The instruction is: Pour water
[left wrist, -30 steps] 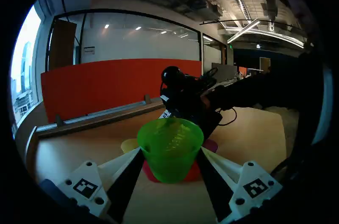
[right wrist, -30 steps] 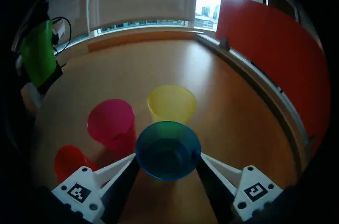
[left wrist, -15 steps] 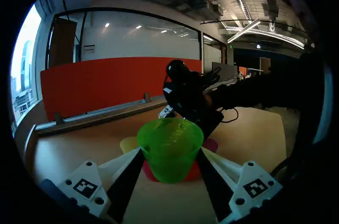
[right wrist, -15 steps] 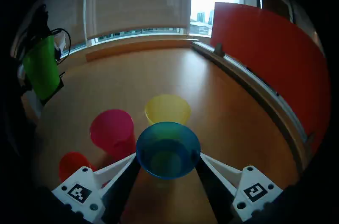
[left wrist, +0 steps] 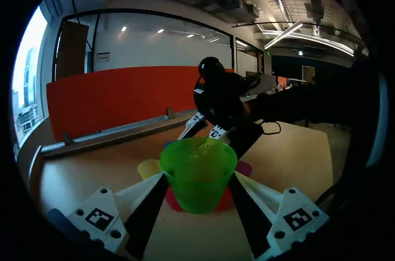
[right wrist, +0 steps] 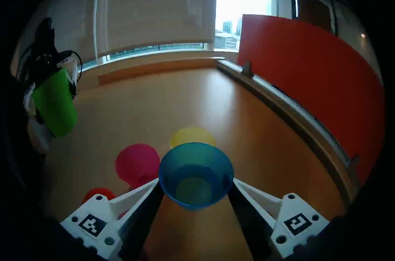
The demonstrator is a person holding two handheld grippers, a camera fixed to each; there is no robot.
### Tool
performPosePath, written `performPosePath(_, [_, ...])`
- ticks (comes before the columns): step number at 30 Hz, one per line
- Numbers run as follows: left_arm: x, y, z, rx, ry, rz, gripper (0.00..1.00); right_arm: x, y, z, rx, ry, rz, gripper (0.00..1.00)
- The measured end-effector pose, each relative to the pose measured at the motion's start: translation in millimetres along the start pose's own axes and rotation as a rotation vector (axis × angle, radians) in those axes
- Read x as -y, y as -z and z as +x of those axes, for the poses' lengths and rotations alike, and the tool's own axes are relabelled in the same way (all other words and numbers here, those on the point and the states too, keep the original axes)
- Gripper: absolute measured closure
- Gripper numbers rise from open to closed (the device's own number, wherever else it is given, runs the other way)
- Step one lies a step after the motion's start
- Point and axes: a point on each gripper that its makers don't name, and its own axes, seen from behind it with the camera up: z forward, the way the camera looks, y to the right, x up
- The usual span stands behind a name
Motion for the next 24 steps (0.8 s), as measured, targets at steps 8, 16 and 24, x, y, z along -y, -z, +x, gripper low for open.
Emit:
performPosePath(8, [0.4,0.8,1,-0.001,-0.001,0.008,0.18,2,14.5,18,-0.06,-0.014,-0.021,0.12])
performPosePath(16, [0.5,0.4,2,-0.008,0.007,0.015,0.18,5,31.2,33,-0.106,-0.014,-0.042,0.12])
performPosePath(24, [-1.7,1.9,5,-0.008,0.001,0.017,0.18,13,44.3,49,-0.165,-0.023,-0.054,0.12])
